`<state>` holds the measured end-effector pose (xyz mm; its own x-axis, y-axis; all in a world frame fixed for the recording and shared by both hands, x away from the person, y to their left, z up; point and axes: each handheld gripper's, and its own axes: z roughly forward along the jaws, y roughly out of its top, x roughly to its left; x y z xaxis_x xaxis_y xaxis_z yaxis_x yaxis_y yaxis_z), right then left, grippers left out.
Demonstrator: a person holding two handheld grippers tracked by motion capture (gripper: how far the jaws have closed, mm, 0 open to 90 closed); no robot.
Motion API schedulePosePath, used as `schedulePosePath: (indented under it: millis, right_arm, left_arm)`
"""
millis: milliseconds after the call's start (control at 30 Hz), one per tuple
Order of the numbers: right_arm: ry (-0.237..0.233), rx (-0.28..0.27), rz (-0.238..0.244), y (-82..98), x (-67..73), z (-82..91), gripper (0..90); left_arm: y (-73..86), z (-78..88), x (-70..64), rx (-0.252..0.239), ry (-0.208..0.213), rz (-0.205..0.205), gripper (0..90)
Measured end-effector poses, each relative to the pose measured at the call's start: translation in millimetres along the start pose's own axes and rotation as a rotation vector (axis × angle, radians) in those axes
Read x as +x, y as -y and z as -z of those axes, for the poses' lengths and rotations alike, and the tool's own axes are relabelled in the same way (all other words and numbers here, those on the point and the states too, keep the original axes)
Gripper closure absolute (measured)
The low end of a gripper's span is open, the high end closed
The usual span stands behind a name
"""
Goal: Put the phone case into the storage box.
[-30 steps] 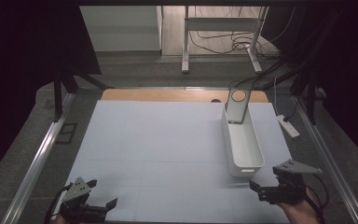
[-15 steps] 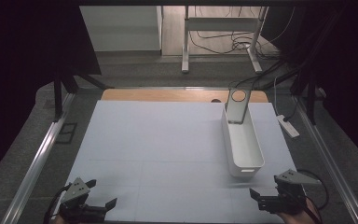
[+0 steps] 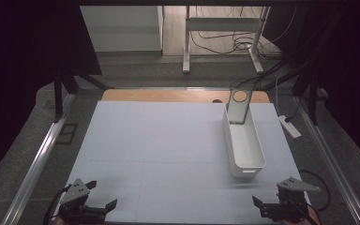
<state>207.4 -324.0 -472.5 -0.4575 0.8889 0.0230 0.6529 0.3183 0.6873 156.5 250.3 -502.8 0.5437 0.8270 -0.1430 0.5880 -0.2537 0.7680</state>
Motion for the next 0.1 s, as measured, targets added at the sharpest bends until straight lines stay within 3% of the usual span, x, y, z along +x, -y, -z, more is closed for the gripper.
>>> schedulePosePath:
  millis: [100]
  right_arm:
    - [0.006, 0.016, 0.006, -0.3, 0.0, -1.5, 0.0]
  left_arm:
    - [-0.4, -0.3, 0.4, 0.004, 0.0, 0.003, 0.0]
